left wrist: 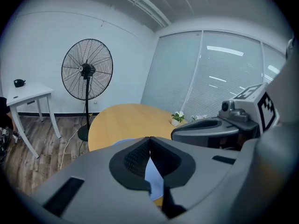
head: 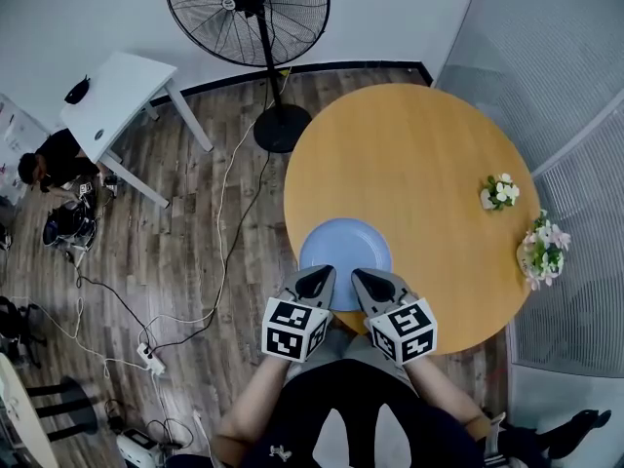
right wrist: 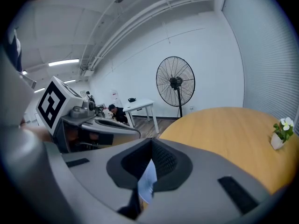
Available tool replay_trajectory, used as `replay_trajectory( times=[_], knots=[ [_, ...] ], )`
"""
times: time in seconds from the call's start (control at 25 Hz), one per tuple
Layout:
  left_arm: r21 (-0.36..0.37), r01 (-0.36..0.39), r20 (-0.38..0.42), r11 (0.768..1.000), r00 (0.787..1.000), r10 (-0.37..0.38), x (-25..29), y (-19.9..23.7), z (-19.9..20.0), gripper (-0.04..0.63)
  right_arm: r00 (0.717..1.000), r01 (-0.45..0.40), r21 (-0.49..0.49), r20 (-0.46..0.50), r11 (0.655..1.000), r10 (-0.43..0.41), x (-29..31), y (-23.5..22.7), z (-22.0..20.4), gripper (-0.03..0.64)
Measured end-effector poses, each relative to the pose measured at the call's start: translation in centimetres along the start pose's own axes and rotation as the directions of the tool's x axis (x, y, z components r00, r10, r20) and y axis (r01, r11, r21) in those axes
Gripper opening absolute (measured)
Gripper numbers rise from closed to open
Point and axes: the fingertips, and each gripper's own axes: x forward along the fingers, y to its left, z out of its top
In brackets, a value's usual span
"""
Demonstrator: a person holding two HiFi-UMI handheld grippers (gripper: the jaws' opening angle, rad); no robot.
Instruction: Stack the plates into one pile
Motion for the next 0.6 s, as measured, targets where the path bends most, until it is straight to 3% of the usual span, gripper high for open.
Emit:
replay_trajectory(
  times=[0.6],
  knots=[
    [0.011, 0.000, -0.002, 1.000, 1.000, 0.000, -0.45, -0.41, 0.07, 0.023, 1.000, -0.004, -0.011, -0.017, 1.000, 0.004, -0.53, 0.05, -0.02, 0.002]
  ],
)
